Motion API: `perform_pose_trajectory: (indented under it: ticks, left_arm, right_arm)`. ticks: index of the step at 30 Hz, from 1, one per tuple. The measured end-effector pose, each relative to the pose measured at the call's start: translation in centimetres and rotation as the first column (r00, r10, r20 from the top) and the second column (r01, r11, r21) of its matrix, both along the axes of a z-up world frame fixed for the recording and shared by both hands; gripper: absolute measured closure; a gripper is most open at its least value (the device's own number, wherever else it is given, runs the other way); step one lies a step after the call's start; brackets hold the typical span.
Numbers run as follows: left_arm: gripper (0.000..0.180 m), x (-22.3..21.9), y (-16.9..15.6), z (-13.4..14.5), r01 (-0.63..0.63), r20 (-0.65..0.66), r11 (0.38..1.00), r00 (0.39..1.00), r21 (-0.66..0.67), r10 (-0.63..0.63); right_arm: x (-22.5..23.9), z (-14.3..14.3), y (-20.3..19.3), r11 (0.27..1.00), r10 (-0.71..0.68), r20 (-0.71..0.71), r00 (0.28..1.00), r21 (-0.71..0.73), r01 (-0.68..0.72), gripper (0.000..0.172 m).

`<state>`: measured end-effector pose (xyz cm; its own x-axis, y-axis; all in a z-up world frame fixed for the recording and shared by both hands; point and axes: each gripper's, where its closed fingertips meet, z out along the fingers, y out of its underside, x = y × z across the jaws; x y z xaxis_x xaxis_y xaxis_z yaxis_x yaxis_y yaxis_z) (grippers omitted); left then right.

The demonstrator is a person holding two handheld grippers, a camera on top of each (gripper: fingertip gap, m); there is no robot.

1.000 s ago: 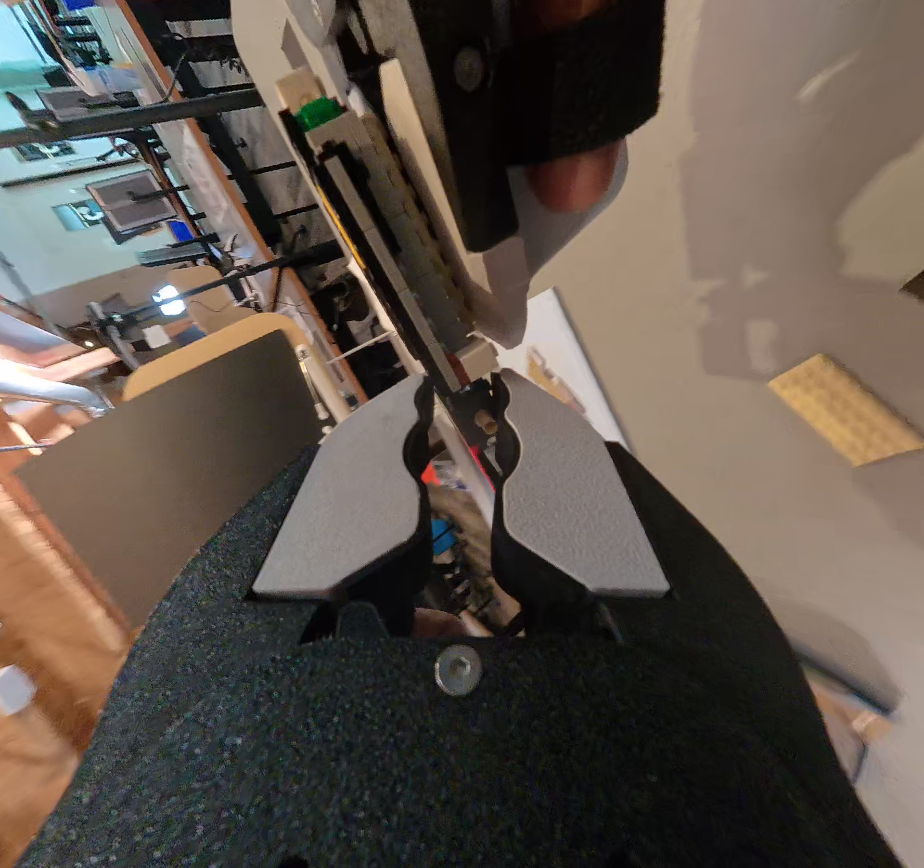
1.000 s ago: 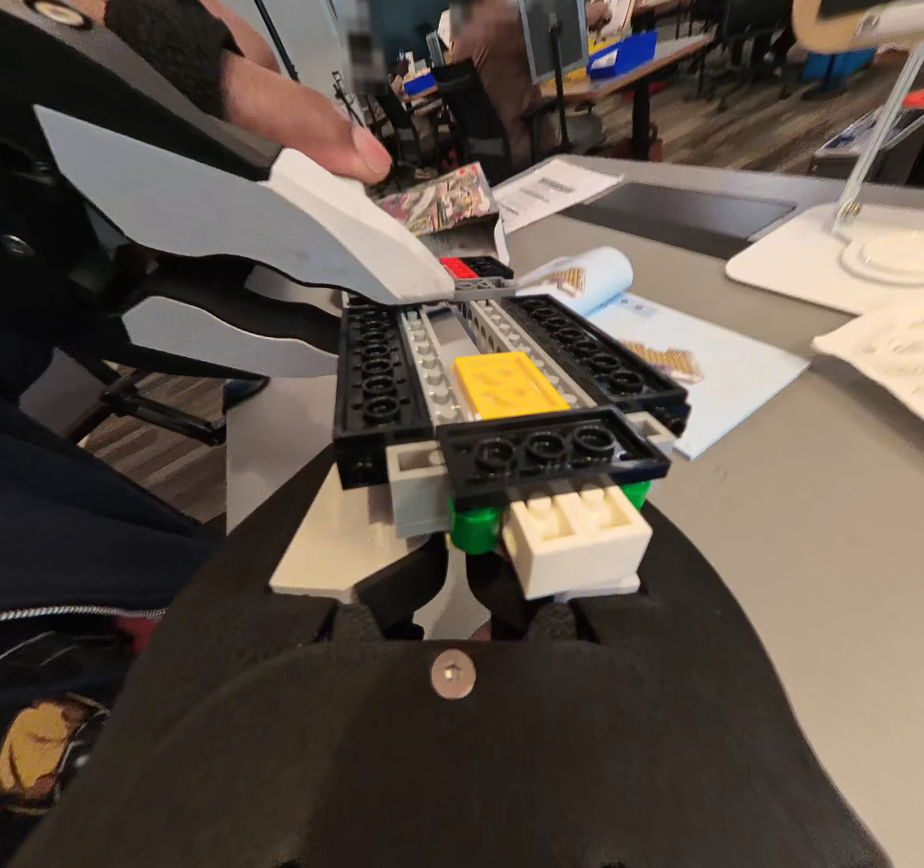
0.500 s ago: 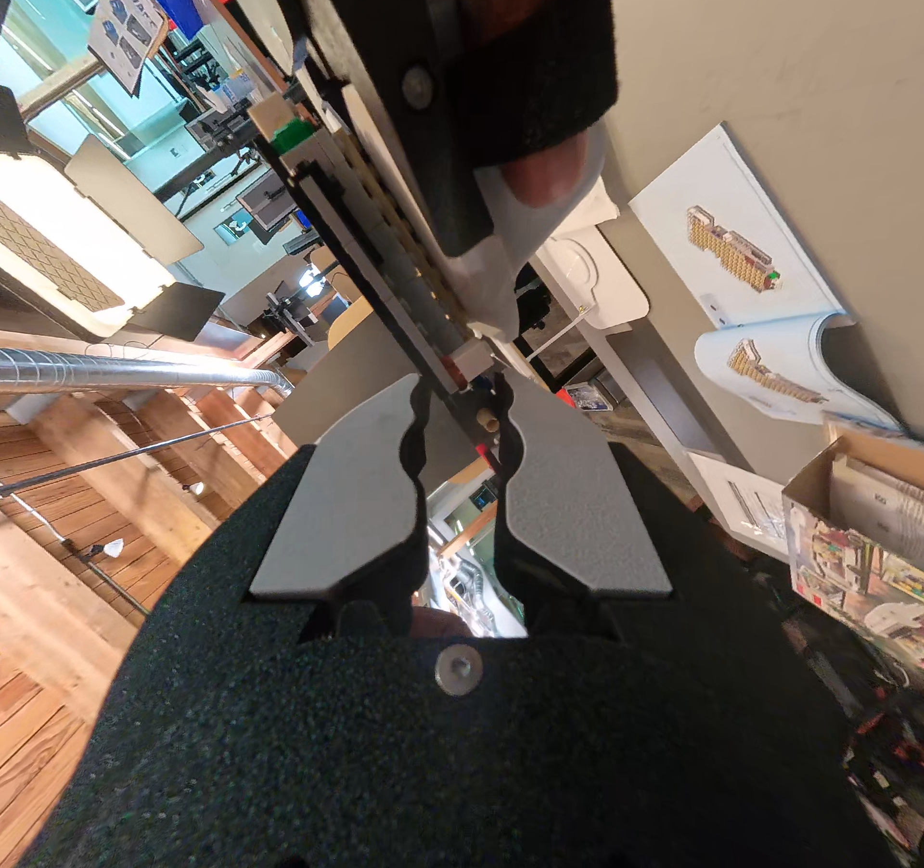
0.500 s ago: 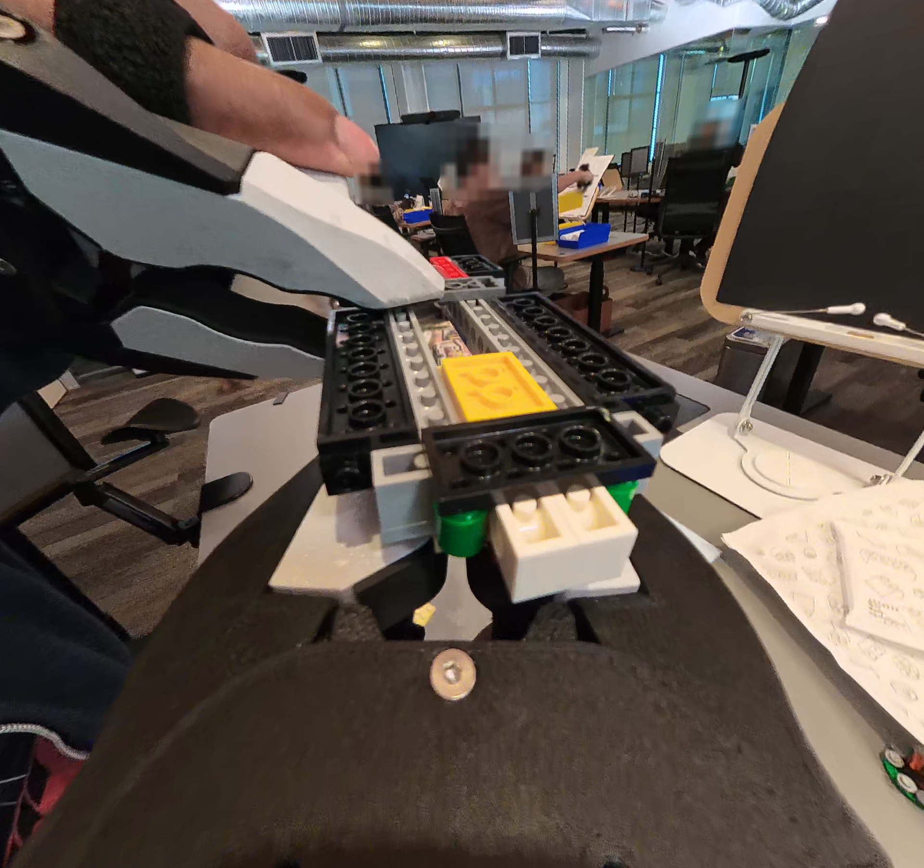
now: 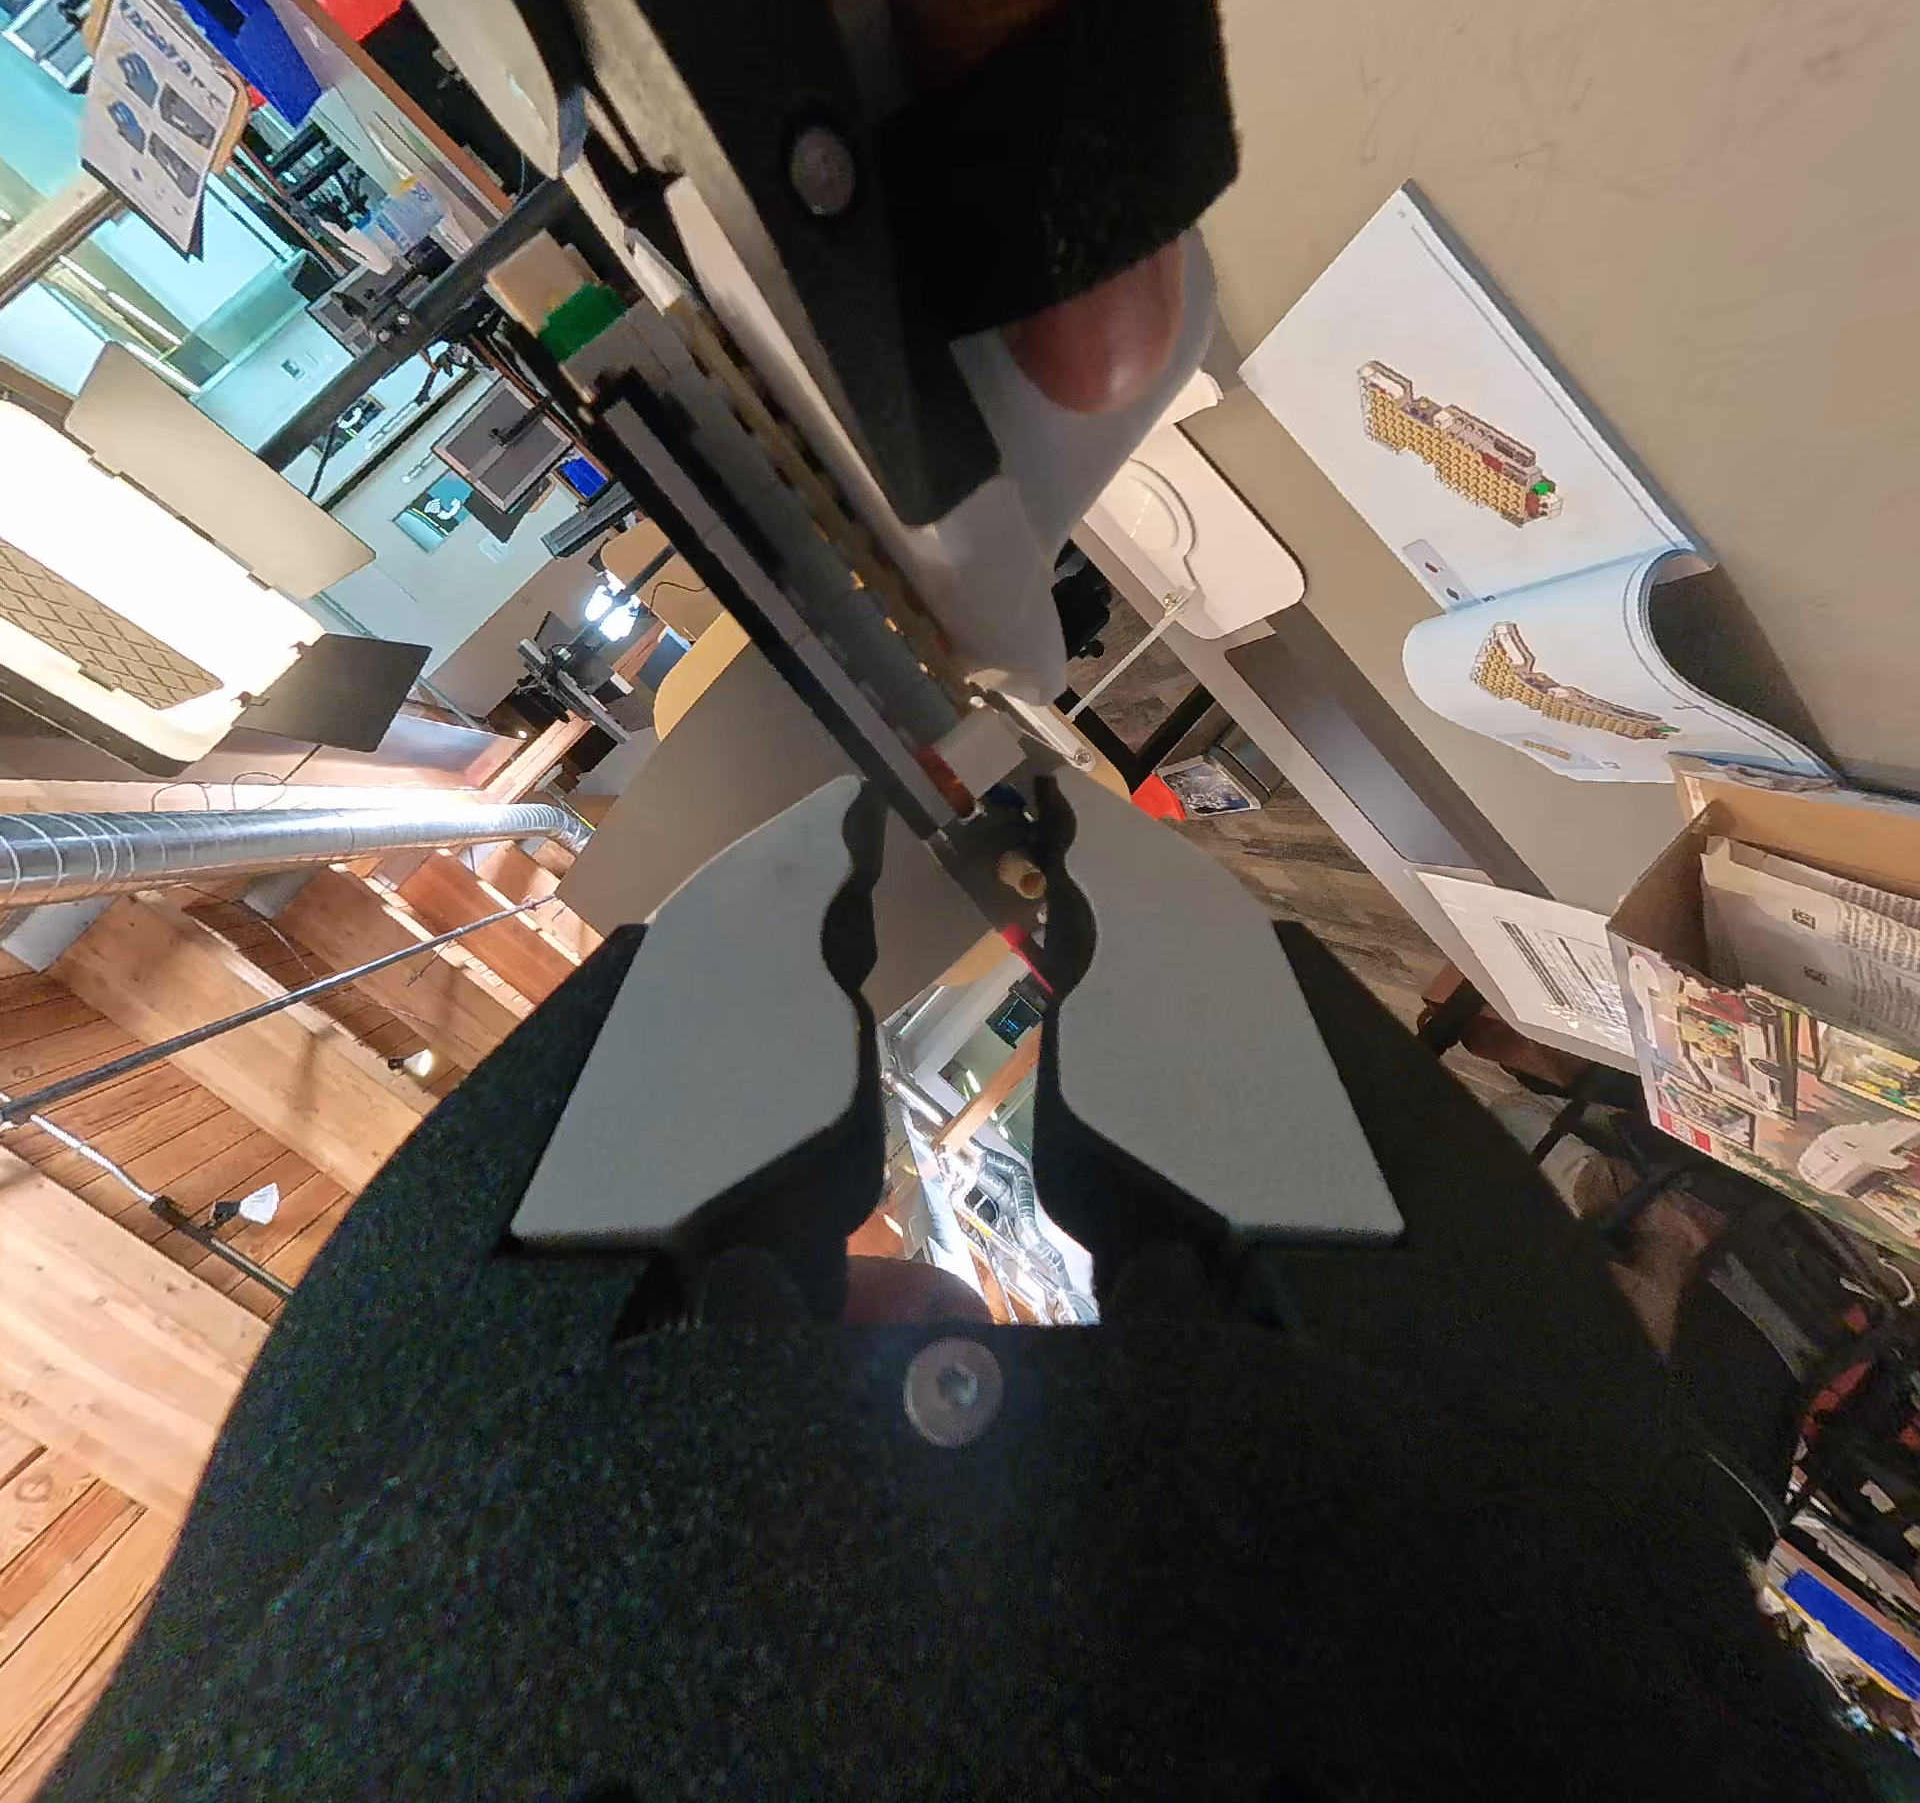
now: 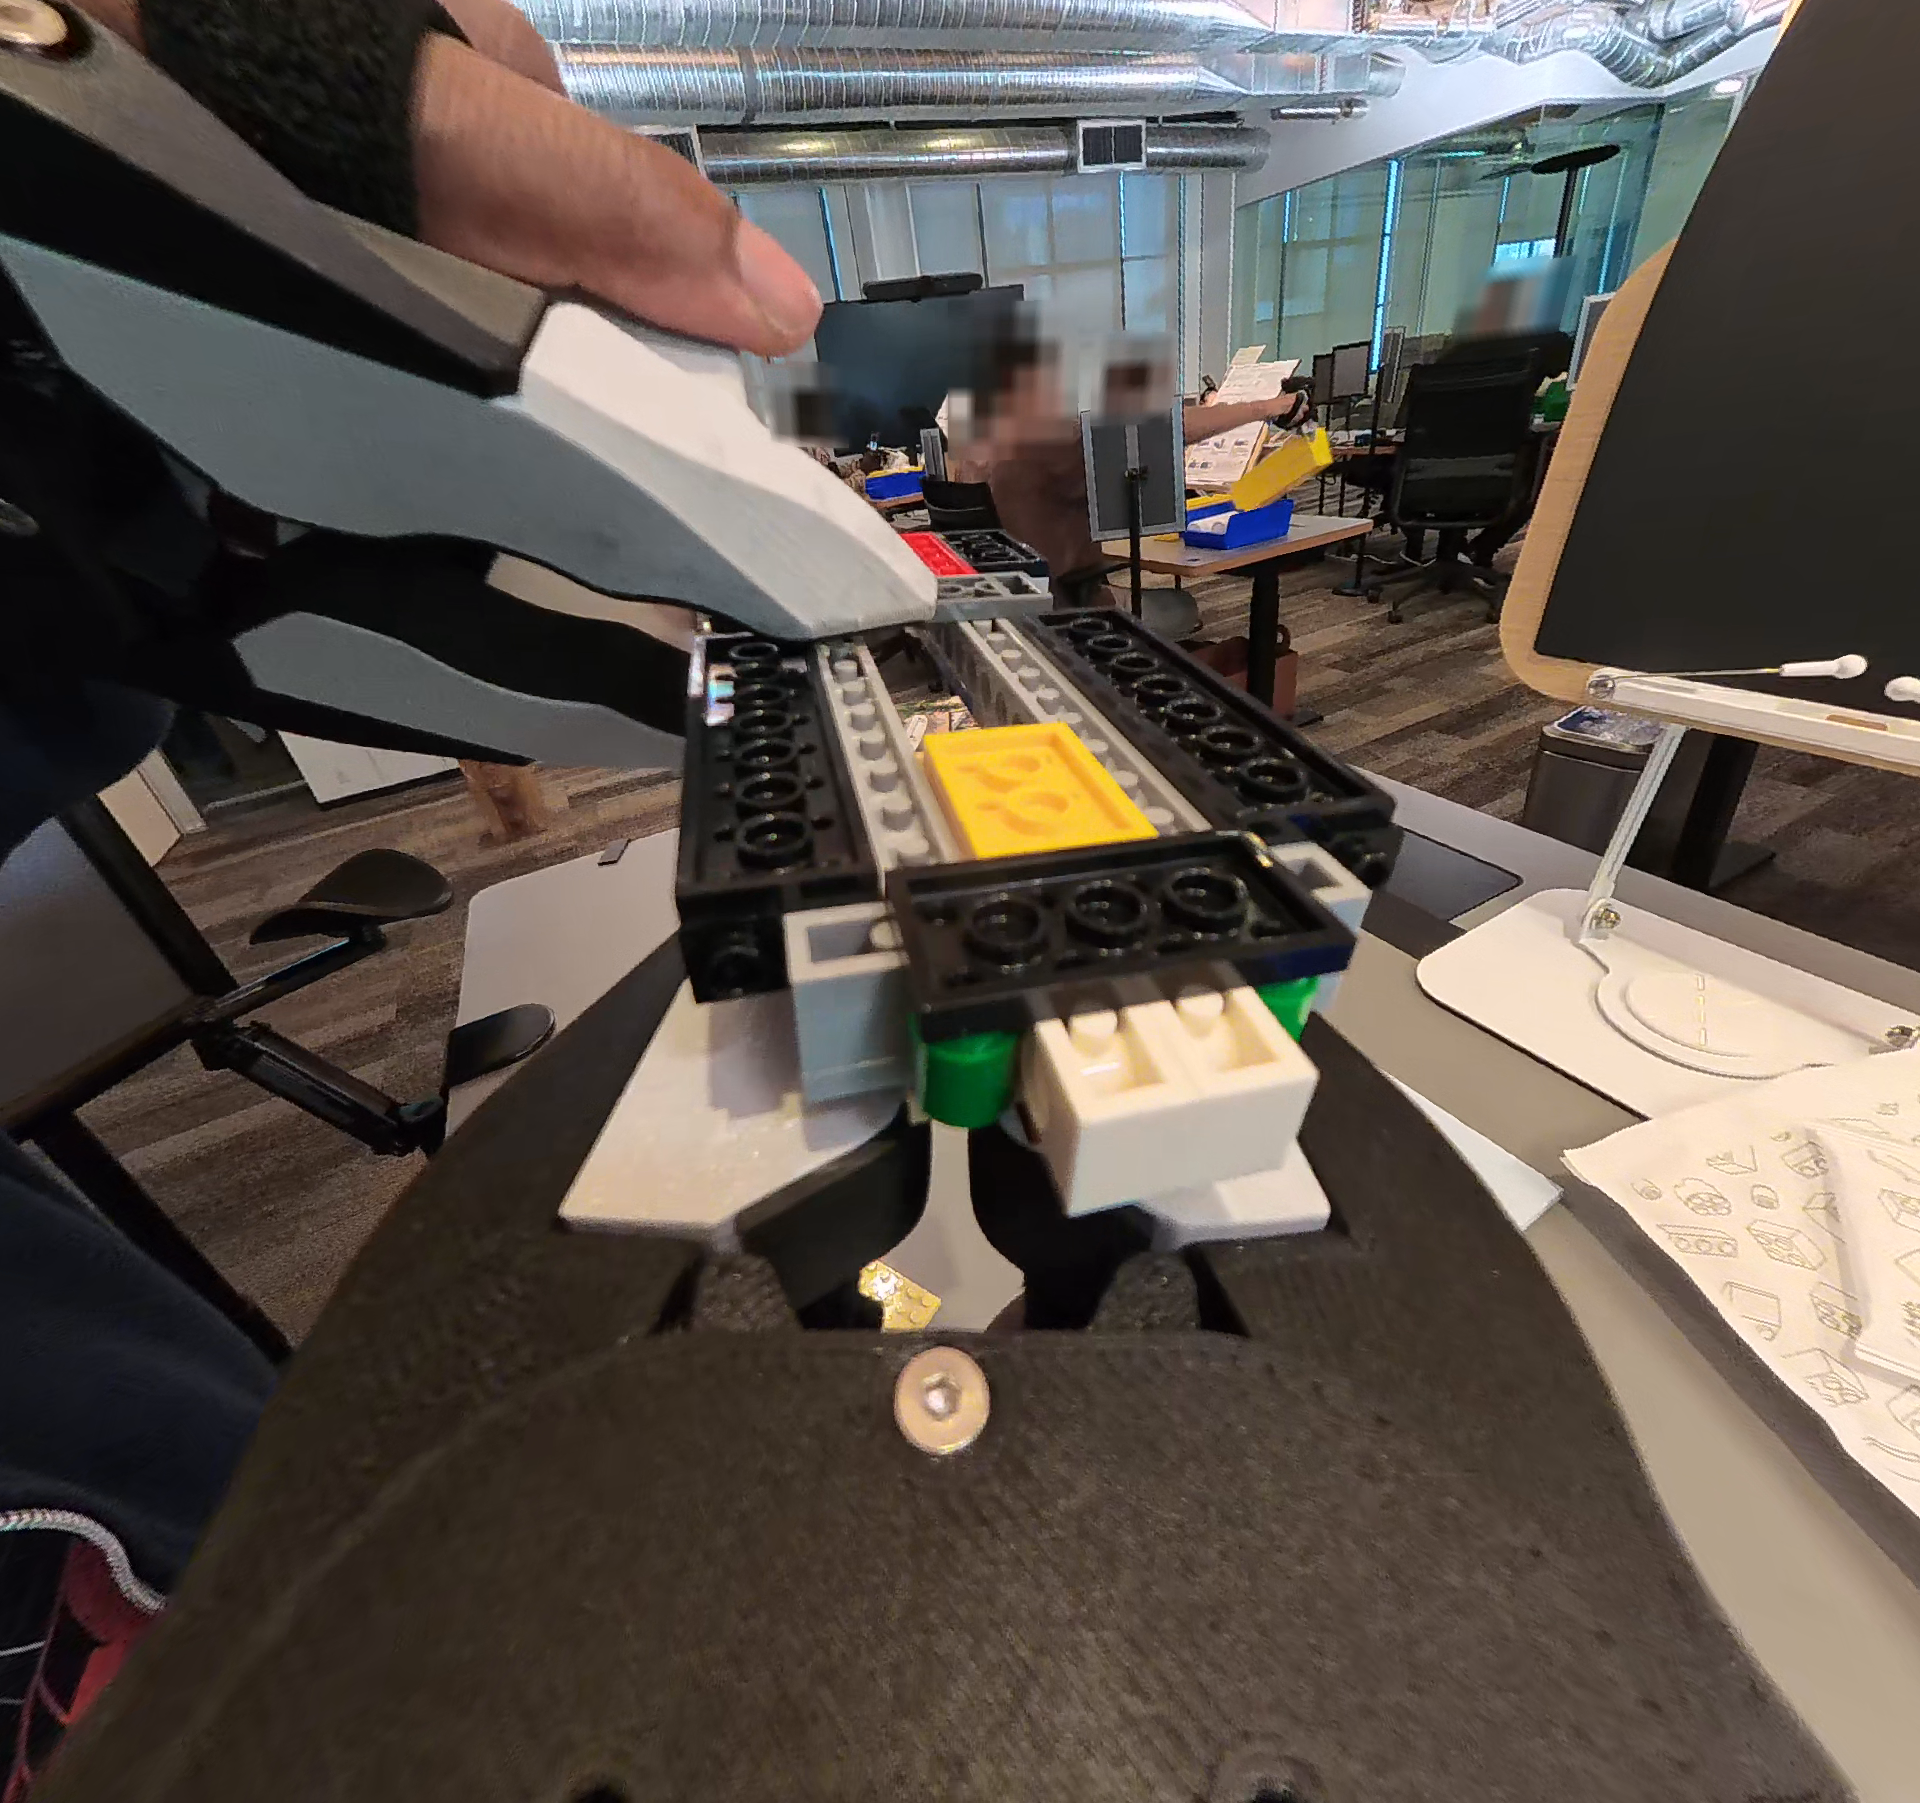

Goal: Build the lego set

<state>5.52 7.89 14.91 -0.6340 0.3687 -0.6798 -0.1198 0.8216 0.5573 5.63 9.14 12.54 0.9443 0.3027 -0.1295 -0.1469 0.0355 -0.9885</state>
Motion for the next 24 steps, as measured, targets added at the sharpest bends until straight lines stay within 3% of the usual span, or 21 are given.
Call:
perform_pose_trajectory:
  ticks: [8,14,24]
  left_arm:
    - [0.142,0.01,0.0,0.08,0.004,-0.033,0.999,0.999,0.046,-0.002]
    - [0.152,0.37,-0.79,0.31,0.049,-0.034,0.996,0.998,0.071,-0.047]
    - [0.151,0.53,-0.87,0.63,0.055,-0.065,0.983,0.997,0.175,-0.044]
  right_arm:
    - [-0.11,0.59,-0.18,0.999,0.011,-0.003,1.0,0.043,-0.011,0.172]
    - [-0.36,0.62,-0.34,0.999,0.016,0.008,1.0,0.048,-0.016,0.172]
    - [-0.33,0.84,-0.57,0.998,0.03,-0.007,1.0,0.051,-0.03,0.172]
